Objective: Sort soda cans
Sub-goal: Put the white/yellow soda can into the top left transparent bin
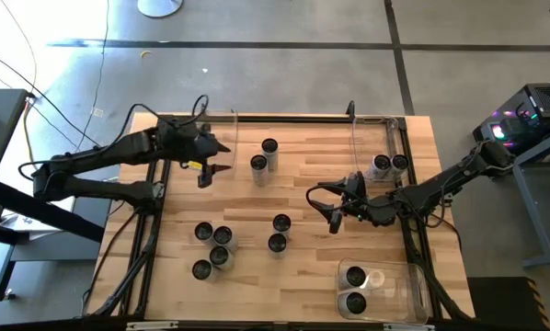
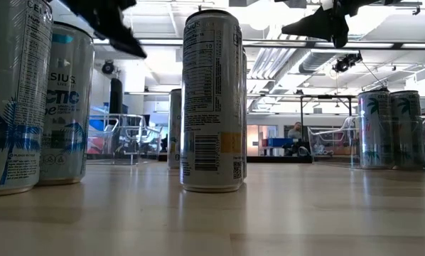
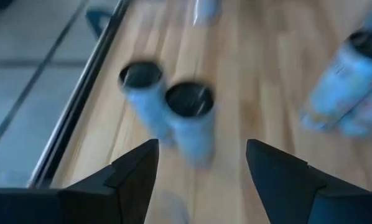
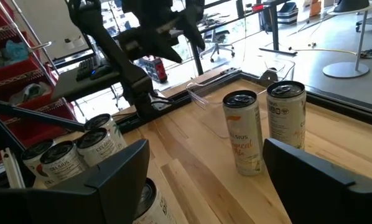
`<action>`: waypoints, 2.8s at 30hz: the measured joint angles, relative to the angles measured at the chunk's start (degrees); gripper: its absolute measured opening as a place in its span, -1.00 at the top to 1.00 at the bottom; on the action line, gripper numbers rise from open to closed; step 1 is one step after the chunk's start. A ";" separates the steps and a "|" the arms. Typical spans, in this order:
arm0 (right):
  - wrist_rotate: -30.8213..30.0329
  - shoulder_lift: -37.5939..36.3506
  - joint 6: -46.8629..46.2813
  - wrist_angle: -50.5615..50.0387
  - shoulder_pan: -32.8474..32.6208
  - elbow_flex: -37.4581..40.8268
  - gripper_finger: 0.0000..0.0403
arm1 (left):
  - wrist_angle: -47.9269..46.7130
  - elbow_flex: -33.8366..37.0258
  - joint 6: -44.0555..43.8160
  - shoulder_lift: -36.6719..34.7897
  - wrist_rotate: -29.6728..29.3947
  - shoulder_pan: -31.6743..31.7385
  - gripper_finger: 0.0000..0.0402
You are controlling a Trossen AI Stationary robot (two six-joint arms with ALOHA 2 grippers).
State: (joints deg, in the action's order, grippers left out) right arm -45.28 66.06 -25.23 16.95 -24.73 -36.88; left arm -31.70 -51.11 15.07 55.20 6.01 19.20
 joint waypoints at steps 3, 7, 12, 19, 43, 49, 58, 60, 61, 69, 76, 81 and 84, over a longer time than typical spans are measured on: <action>-0.02 -0.01 0.00 -0.01 0.00 0.00 -0.54 | 3.59 0.00 1.13 0.83 4.41 -2.13 -0.19; -0.09 0.00 0.22 -0.17 0.00 0.00 -0.54 | 9.99 -0.02 2.45 3.54 9.00 -4.67 -0.19; -0.09 -0.02 -0.22 -0.69 0.00 0.00 -0.54 | 19.44 -0.02 -2.09 8.57 8.51 -6.43 -0.20; -0.08 -0.02 -0.24 -1.13 0.00 0.00 -0.54 | 20.53 0.00 -1.49 13.96 8.71 -7.71 -0.37; -0.04 -0.02 -0.39 -1.42 0.00 0.00 -0.54 | 28.69 0.00 -3.00 15.30 -14.24 -21.12 -0.44; -0.04 -0.02 -0.42 -1.42 0.00 0.00 -0.54 | 27.82 0.01 -6.56 15.30 -17.06 -22.81 -0.44; -0.04 1.24 -0.42 -1.31 0.00 0.00 -0.54 | 26.74 0.02 -14.08 15.30 -17.61 -19.76 -0.44; -0.02 1.96 -0.42 -1.31 0.00 0.00 -0.54 | 25.83 0.02 -14.14 15.30 -17.58 -18.78 -0.44; -0.02 2.22 -0.45 -1.31 0.00 0.00 -0.54 | 25.45 0.02 -14.02 15.30 -17.58 -18.29 -0.44; -0.04 2.60 -1.43 -0.26 0.00 0.00 -0.54 | 22.42 0.04 -16.35 15.63 -16.13 -14.50 -0.55; -0.04 2.60 -0.31 0.07 0.00 0.00 -0.54 | 19.71 0.06 -15.64 19.56 -15.72 -12.50 -0.65; -0.13 2.60 -0.28 0.26 0.00 0.00 -0.54 | 20.66 0.07 -15.13 22.65 -18.99 -12.08 -0.66; -0.15 2.60 -0.39 0.27 0.00 0.00 -0.54 | 20.89 0.07 -14.04 23.79 -22.30 -12.16 -0.66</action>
State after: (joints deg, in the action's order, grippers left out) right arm -45.43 68.66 -25.63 17.22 -24.73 -36.88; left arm -10.80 -51.05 1.03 78.99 -16.29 7.03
